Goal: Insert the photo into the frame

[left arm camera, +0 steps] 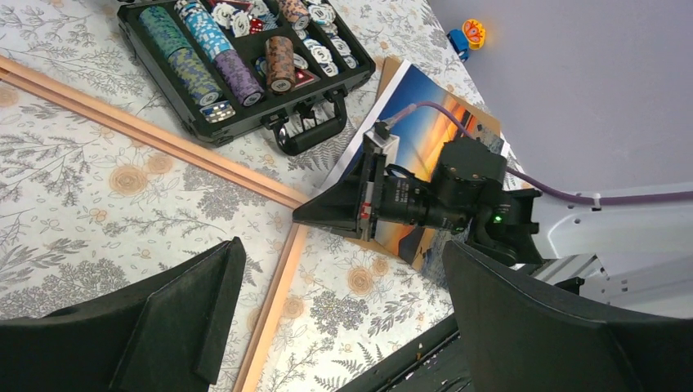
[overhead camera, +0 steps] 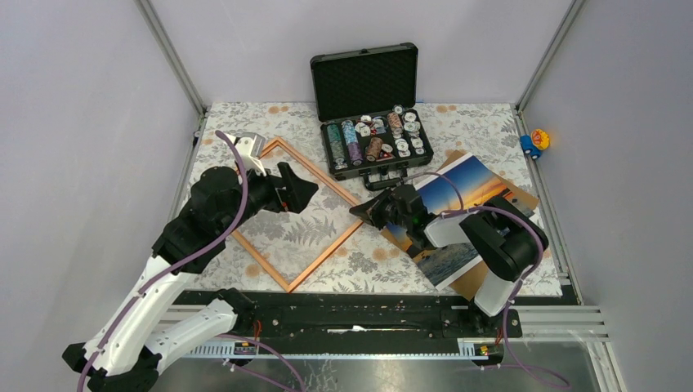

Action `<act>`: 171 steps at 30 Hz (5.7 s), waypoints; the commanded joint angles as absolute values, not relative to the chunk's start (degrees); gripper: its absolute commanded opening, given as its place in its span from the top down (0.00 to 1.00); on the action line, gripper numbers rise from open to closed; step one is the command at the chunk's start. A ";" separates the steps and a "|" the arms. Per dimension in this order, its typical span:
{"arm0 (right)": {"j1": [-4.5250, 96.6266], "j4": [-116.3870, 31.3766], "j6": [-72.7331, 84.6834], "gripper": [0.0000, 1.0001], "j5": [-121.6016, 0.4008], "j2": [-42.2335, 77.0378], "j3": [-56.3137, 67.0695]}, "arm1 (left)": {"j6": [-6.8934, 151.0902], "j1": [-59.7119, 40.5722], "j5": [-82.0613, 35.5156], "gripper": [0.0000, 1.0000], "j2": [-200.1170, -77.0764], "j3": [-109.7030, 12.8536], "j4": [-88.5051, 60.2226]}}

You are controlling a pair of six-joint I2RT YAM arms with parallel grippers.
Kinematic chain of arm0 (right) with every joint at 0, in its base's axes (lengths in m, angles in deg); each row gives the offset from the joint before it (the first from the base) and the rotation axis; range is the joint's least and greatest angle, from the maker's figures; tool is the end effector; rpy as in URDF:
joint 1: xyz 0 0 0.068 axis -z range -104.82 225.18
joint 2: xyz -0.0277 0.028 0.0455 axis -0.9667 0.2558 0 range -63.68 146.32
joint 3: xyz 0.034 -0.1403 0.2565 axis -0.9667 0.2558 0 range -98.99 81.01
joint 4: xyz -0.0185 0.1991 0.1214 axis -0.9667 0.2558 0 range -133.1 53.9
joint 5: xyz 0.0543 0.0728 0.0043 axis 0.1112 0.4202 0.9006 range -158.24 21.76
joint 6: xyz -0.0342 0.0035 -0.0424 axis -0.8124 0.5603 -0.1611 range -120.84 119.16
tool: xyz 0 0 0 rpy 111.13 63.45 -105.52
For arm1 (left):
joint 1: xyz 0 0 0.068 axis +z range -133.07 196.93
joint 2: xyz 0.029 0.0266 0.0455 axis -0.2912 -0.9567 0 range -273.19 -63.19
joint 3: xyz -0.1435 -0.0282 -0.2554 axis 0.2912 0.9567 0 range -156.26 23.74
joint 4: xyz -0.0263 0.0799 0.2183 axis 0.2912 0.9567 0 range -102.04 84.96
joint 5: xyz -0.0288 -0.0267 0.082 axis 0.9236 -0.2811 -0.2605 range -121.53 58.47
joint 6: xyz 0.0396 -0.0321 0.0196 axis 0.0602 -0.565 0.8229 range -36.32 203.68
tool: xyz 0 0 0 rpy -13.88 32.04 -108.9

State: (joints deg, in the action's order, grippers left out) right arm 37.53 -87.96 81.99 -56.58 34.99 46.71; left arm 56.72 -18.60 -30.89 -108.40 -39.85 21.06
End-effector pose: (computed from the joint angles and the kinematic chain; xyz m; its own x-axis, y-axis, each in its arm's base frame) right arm 0.2439 0.1976 0.1915 -0.7762 0.6284 -0.0506 0.1688 0.2845 0.9437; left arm 0.0900 -0.0648 0.4134 -0.4517 -0.2346 -0.8608 0.4321 0.7866 -0.4411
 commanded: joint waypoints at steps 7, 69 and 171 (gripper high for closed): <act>36.42 -83.98 77.63 1.00 -49.41 39.83 38.35 | 58.01 -18.48 -29.82 0.01 -107.70 -38.28 15.83; 20.92 -99.35 101.37 1.00 -81.28 43.39 41.49 | 58.54 -18.49 -27.58 0.01 -106.18 -39.59 13.40; 20.86 -107.63 67.75 1.00 -71.11 44.10 41.14 | 32.17 -16.38 -39.60 0.01 -110.71 -36.98 31.91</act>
State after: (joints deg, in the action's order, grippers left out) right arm 20.66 -104.27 69.66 -69.69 44.44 42.31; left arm 31.32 -16.54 -39.89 -111.64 -35.08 34.51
